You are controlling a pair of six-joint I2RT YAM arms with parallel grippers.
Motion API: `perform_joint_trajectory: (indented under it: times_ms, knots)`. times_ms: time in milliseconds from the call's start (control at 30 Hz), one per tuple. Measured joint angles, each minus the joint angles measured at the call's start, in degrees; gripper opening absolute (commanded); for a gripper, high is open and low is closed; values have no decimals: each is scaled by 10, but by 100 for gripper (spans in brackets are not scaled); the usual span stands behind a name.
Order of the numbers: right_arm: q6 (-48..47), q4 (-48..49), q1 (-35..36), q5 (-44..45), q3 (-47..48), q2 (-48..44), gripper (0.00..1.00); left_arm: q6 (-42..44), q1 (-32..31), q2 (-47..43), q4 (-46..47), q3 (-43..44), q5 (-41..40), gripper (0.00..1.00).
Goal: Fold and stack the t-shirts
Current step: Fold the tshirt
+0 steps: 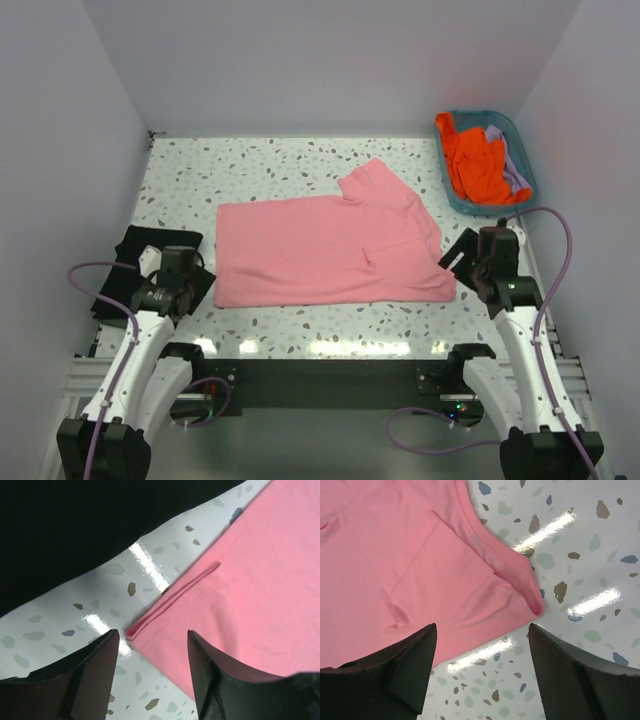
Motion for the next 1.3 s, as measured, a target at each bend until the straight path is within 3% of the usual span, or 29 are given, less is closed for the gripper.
perform_joint_trajectory:
  times_ms: [167,233,500,733,933,1300]
  knots:
    - [-35,21,0,-39,64,56,79,62,0,18,19,77,-17,66]
    - [-47,46,3,-57,91,107,79,91,0,63,52,115,-21,65]
    - [-117,143,76,-70,340,449,75,192,-1,433,159,370,-31,57]
    - [-183,186,88,-70,524,633,75,228,-1,619,160,513,-31,50]
    - [-219,212,89,-71,618,741,74,226,-2,692,160,563,-32,47]
    - [-300,226,100,-45,724,919,75,224,-5,765,175,567,-39,38]
